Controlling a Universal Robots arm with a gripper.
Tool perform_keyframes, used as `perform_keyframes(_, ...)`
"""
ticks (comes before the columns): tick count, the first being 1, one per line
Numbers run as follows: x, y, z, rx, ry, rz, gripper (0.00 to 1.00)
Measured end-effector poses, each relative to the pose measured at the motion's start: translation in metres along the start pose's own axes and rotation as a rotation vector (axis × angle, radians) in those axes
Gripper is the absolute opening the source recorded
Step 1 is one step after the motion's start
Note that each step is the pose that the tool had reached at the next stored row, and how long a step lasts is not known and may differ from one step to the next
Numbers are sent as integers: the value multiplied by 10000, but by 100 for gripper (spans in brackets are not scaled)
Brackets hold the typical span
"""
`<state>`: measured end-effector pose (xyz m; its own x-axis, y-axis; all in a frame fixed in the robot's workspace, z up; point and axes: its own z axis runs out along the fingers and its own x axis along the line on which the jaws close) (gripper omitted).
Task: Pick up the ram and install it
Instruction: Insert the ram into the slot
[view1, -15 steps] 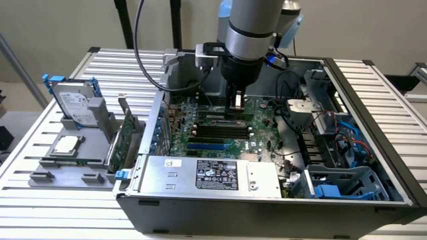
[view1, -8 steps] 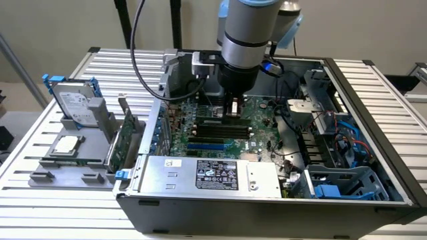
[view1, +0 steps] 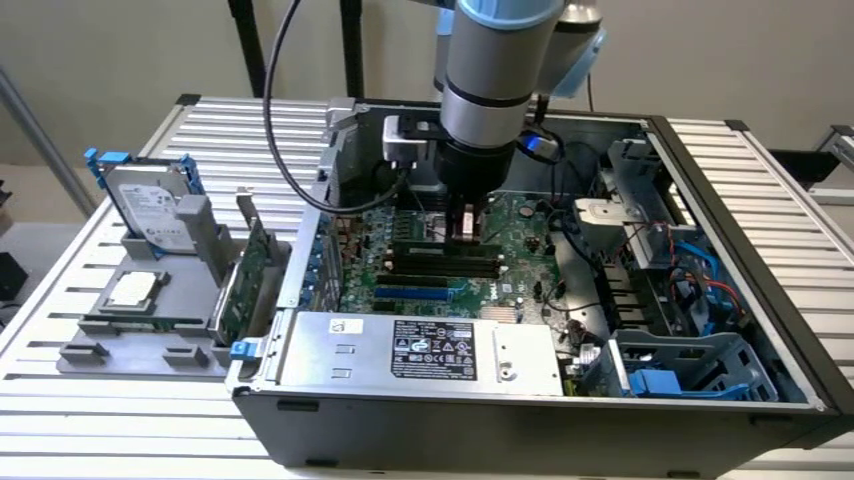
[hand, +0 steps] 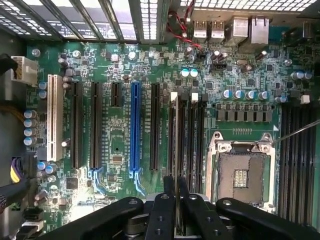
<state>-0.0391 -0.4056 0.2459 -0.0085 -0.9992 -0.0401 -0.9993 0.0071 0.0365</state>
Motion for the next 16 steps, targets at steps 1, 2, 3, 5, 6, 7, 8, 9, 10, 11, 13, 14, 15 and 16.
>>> perform_keyframes(1,-6,0,10,5,37,2,0)
perform_keyframes(2,-13,-1,19,11,80,3,0)
perform_keyframes(3,-20,-1,28,16,129,5,0)
perform_keyframes(5,-37,-1,48,25,213,8,0)
perform_keyframes(6,-47,-2,58,28,249,9,0)
perform_keyframes(7,-55,-2,68,30,281,11,0)
perform_keyframes(8,-59,-3,78,31,296,12,0)
perform_keyframes(9,-60,-3,82,30,308,12,0)
perform_keyframes(10,-59,-3,83,29,312,13,0)
perform_keyframes(11,-60,-4,88,31,310,18,0)
perform_keyframes(13,-60,-5,99,32,308,39,0)
perform_keyframes(14,-60,-7,103,32,310,52,0)
perform_keyframes(15,-60,-9,107,32,309,65,0)
perform_keyframes(16,-60,-12,112,32,309,78,0)
